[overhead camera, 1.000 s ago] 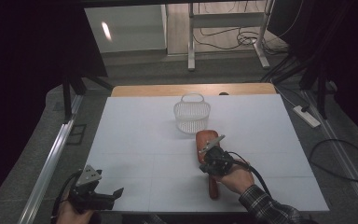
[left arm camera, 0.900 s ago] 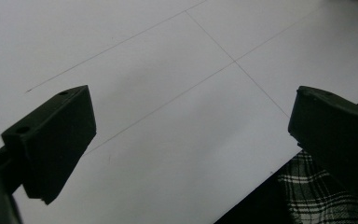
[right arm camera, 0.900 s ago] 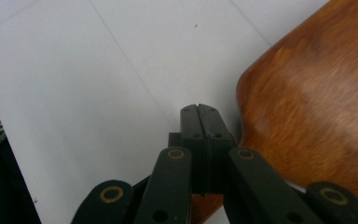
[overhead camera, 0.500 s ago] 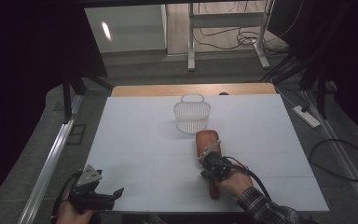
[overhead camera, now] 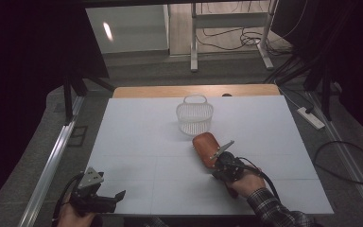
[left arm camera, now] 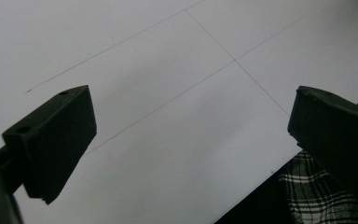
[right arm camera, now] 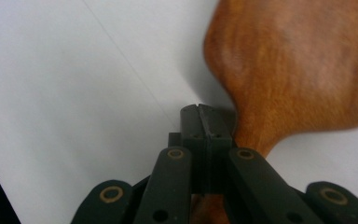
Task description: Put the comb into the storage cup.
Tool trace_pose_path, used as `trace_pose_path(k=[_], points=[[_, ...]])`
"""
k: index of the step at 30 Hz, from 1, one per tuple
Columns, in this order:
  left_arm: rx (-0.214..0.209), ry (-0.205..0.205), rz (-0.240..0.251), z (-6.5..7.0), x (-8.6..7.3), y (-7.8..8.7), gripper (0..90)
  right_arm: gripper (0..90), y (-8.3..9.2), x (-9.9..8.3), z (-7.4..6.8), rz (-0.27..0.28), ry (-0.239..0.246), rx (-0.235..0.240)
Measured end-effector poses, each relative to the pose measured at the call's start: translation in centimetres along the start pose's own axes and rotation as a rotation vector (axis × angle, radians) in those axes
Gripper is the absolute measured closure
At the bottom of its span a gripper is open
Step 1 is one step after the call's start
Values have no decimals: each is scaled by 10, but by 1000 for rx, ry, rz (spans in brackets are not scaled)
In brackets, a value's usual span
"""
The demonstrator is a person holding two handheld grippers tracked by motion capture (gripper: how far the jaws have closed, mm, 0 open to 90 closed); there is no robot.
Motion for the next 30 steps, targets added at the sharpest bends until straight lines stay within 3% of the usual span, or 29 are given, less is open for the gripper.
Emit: trace_pose_path(k=[14,23,30], points=[[1,0,-7,0,0,-1,18,896,10,-6,26,11,-50,-21],[4,-1,-10,0,0,-1,19,896,10,-5,25,9,-47,-28],[5,0,-11,0,0,-1,19,893,20,-1,17,40,-38,-9]])
Point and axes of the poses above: each handheld gripper's, and its own axes: y roughly backward along the jaws, x roughly out of its top, z roughly to its right, the point moved 9 cm from there along -y, roughly forward along the jaws, and after that the axes turned 15 degrees about -y, right-handed, at the moved point
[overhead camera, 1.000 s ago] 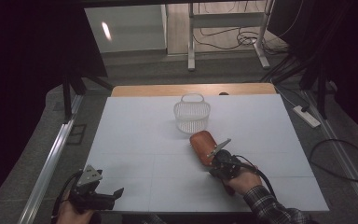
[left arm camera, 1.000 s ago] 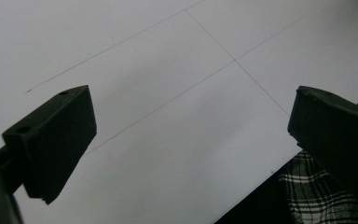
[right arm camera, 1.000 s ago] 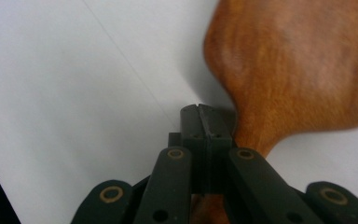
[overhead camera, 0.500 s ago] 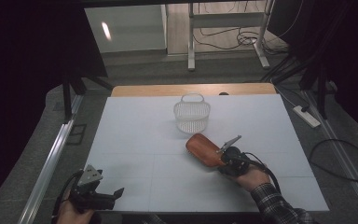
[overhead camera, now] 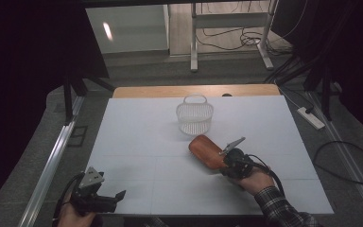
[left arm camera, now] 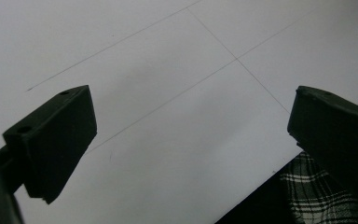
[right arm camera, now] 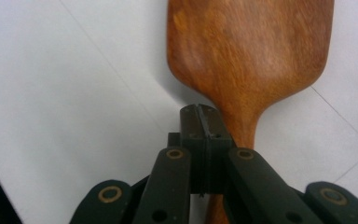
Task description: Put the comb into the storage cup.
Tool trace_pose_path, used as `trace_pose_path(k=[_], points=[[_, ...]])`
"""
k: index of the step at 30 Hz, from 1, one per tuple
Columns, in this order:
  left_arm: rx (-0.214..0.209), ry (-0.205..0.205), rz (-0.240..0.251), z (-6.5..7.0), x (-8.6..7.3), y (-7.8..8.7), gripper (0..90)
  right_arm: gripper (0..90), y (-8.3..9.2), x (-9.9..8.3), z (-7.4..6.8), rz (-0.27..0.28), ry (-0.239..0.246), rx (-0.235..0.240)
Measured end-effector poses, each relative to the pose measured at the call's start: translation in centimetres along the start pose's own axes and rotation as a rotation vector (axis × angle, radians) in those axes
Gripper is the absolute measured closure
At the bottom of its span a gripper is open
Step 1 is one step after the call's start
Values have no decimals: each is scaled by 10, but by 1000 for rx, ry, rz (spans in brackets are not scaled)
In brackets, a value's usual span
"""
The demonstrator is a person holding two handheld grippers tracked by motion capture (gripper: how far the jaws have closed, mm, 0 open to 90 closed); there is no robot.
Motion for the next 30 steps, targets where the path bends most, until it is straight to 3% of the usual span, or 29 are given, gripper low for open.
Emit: trace_pose_path(k=[6,14,23,27,30], points=[[0,-1,-1,0,0,0,19,859,10,3,-6,26,9,5],[1,-1,-2,0,0,0,19,734,23,7,-10,59,24,-5],[0,-3,-4,0,0,0,20,527,25,12,-4,83,4,-48],[0,-3,-4,0,0,0,19,380,28,14,3,101,-2,-79],[1,-5,-6,0,0,-1,19,300,27,12,9,83,-12,-102]])
Point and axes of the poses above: each handheld gripper's, and its own axes: y roughly backward along the jaws, x roughly out of its top, z roughly to its right, the point moved 9 cm from there along -y, roughly forward along the jaws, and after that the axes turned 15 degrees about -y, right-handed, at the moved point
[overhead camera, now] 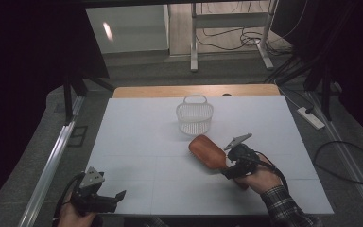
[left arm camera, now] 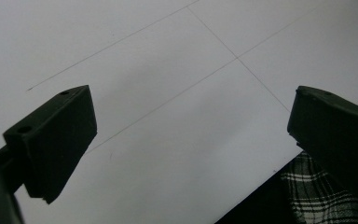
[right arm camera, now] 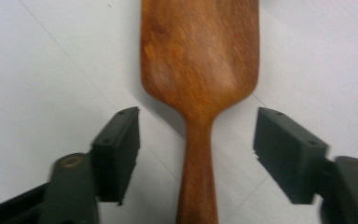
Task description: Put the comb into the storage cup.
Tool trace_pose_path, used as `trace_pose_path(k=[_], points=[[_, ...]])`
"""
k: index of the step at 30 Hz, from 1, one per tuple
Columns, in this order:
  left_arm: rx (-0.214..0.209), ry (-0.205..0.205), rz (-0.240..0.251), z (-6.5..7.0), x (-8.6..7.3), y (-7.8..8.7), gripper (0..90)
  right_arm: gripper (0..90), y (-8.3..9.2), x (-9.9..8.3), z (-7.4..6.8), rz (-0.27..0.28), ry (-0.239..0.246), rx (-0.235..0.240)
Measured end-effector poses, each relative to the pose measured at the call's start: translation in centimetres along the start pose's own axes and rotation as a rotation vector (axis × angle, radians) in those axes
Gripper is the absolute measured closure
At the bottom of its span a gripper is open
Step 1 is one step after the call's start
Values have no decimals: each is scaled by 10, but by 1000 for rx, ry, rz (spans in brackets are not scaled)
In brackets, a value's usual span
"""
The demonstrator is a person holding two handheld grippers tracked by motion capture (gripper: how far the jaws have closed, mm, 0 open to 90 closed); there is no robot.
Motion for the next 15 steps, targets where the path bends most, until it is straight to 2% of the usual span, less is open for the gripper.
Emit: trace_pose_path(k=[4,7,12,15], points=[[1,-2,-3,0,0,0,20,210,-2,-1,5,-14,-8,-4],[1,-2,-4,0,0,0,20,139,-2,1,8,2,-25,10],[1,-5,-6,0,0,0,20,10,-4,3,12,13,-36,6],[2,-5,-8,1,0,-1,20,0,-7,3,12,23,-26,15]])
Point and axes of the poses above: each handheld gripper's, and its own axes: y roughly backward along the jaws, x roughly out of its top, z roughly to its right, the point moved 9 cm from there along -y, roughly forward along the jaws, and after that the axes turned 15 degrees about -y, right-handed, at the moved point
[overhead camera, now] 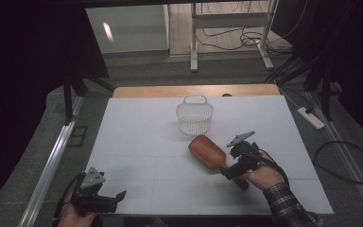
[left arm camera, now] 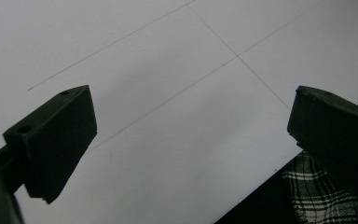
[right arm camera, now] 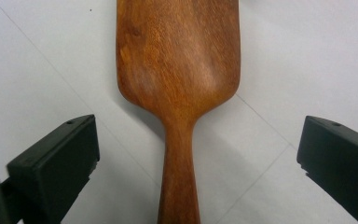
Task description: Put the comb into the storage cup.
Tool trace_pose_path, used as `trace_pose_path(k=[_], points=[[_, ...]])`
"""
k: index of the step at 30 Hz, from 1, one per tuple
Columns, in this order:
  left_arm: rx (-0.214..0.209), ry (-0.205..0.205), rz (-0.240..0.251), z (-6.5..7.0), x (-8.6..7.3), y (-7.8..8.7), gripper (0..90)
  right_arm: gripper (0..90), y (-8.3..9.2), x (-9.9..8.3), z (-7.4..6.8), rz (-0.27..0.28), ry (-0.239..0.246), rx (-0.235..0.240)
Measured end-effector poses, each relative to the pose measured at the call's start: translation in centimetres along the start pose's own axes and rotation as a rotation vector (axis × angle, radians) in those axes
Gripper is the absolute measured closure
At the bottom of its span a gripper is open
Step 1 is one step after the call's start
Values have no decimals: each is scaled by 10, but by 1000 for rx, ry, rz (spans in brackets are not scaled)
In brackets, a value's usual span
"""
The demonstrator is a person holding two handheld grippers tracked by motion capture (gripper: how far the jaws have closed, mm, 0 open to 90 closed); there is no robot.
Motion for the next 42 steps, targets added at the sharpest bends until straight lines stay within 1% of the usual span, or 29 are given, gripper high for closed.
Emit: trace_pose_path(k=[4,6,9,10,14,18,19,21,26,33,34,37,42], points=[[0,0,-1,0,0,0,20,0,-2,0,-1,-1,-14,21],[1,-2,-1,0,0,0,20,0,-3,0,0,-2,-11,26],[3,-4,-3,0,0,0,20,0,-7,-2,-4,-19,-28,65],[2,-6,-5,0,0,0,20,0,-7,-2,-4,-19,-28,65],[3,-9,-7,1,0,-1,20,0,-12,-5,-5,-47,3,26],[2,-10,-7,1,0,-1,20,0,-17,-7,-6,-57,14,4],[2,-11,-7,1,0,-1,20,0,-19,-8,-7,-70,20,-6],[2,-12,-8,1,0,-1,20,0,-22,-10,-8,-82,32,-11],[1,-11,-8,1,0,-1,20,0,-28,-15,-9,-122,43,-40],[0,-12,-7,1,0,-1,20,0,-32,-19,-6,-144,9,-38],[0,-13,-7,1,0,-1,20,0,-33,-19,-5,-146,1,-29],[0,-13,-7,1,0,-1,20,0,-33,-20,-4,-150,-1,-31],[0,-14,-8,1,0,-1,20,0,-34,-22,-5,-169,5,-20]])
Point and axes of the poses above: each handheld gripper's, and its own axes: y roughly backward along the jaws, x roughly out of its top, z roughly to its right, the point moved 9 cm from there along -y, roughly forward along the jaws, and after that the axes turned 15 degrees about -y, right-handed, at the moved point
